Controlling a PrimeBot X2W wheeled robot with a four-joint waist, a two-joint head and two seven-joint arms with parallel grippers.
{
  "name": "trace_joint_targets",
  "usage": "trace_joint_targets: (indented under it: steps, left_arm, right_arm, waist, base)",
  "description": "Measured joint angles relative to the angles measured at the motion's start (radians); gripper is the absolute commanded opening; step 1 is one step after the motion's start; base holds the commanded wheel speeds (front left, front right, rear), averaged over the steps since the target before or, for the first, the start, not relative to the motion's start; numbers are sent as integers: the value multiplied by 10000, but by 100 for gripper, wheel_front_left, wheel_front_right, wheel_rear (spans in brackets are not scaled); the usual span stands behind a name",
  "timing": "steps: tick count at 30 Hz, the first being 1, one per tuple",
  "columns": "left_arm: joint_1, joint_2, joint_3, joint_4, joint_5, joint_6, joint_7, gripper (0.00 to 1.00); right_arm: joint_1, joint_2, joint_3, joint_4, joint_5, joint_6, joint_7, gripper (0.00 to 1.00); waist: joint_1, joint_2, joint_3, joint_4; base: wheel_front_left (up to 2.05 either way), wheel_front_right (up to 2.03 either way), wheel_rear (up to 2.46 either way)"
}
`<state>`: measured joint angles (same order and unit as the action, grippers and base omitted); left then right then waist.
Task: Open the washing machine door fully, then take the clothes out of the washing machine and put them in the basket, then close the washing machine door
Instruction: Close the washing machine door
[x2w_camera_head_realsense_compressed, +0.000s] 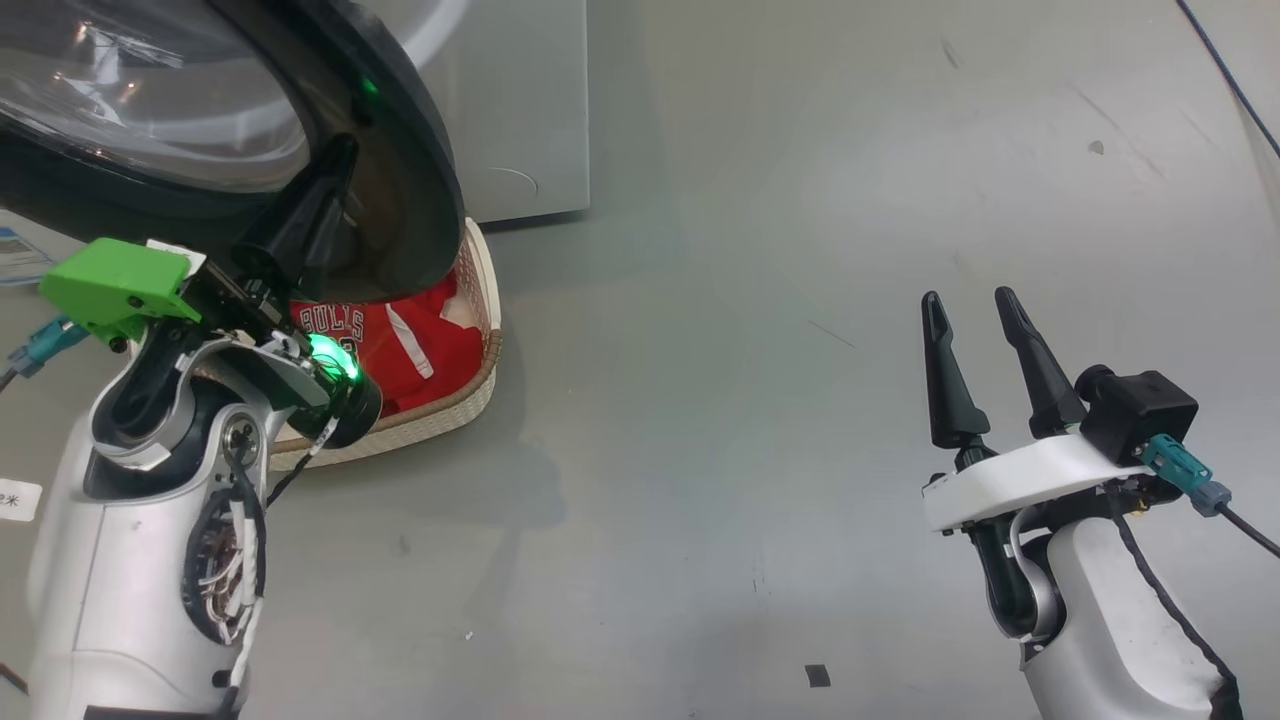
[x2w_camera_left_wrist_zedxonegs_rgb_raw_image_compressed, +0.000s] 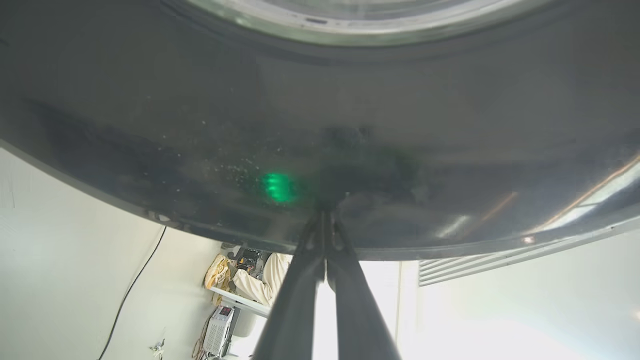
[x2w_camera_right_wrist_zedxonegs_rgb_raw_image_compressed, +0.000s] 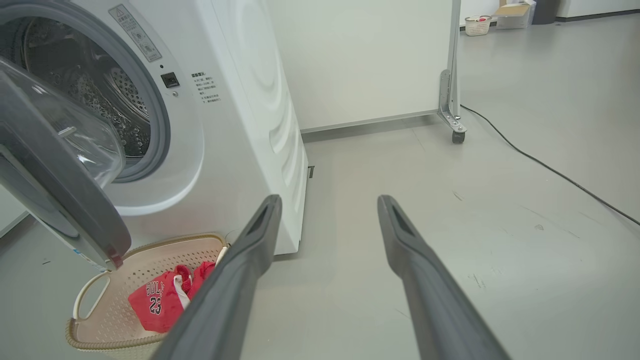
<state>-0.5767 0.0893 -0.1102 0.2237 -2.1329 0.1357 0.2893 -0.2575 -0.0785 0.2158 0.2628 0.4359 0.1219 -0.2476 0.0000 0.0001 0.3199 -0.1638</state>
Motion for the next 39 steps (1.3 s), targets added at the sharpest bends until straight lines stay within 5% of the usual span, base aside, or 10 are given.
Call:
trace_joint_targets:
  steps: [10,19,31,39]
  left_arm:
    - [989,1018,-1785,186,2324,-109,357,0]
    - [1860,2082,-3281,10,4872,-1032,221,0]
    - [2647,3026,-3615,-176,7852,-1739,-1912,0]
    - [3220,3599,-3749,-63,9898,-1657,-3710,0]
  right_arm:
    - [72,-132,-104,-17,-128,2,0,100]
    - [463,-244,-127,48,-182,2,0,100]
    - [848,-267,-115,35,-211,2,0,100]
    - [1060,-328,-75,21,-211,2,0,100]
  waist:
    - [0,0,-512,624]
    - [0,0,-1154,1259]
    - [0,0,-1970,2146]
    - [0,0,-2396,2617]
  base:
    - [0,0,0]
    - [0,0,0]
    - [0,0,0]
    - [0,0,0]
